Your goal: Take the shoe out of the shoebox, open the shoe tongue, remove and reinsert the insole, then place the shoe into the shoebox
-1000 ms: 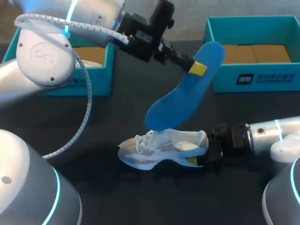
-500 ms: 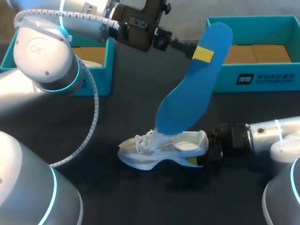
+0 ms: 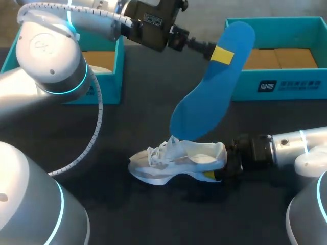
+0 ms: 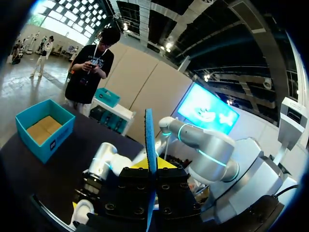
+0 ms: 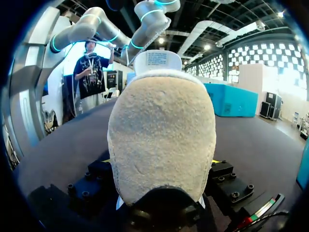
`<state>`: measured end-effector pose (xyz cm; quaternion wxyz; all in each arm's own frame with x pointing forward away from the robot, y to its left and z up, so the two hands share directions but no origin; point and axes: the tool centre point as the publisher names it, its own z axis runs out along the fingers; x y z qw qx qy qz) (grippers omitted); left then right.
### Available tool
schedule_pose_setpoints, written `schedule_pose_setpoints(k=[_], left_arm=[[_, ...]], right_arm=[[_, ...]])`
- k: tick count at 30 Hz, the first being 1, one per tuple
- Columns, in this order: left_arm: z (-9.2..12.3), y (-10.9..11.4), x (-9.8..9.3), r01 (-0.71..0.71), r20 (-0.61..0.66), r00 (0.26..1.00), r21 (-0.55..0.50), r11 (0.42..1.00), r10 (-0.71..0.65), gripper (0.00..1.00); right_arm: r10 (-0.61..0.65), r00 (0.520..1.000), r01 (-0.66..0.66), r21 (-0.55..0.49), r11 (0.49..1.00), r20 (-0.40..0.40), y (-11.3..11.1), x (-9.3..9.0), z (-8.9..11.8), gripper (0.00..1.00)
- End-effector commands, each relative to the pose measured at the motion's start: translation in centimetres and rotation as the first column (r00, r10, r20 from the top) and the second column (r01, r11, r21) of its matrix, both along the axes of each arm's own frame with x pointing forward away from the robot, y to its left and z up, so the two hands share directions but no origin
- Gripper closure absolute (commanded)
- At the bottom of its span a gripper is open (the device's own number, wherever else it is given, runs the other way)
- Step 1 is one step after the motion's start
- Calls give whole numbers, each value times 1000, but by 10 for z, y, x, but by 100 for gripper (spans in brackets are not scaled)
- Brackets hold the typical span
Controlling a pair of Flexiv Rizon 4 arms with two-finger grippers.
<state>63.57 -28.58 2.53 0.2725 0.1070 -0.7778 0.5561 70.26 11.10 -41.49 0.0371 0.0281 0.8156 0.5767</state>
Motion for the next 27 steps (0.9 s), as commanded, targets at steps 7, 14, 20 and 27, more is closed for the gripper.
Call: schedule_pose_setpoints(k=[7,14,20,27], left_arm=[[41,15,-24,-129,2,991,-140,982,131,100],[63,28,-47,-154,7,988,-140,978,156,100],[77,37,-54,-114,-16,993,-108,988,113,100],[89,40,-49,-56,-88,995,-53,997,51,100]], right_arm=[[-1,1000,1,-4,1000,0,1,-1,0,100],[-1,1000,1,-4,1000,0,1,-1,0,100],[-1,1000,1,-4,1000,0,1,-1,0,100],[-1,1000,1,-4,1000,0,1,-1,0,100]])
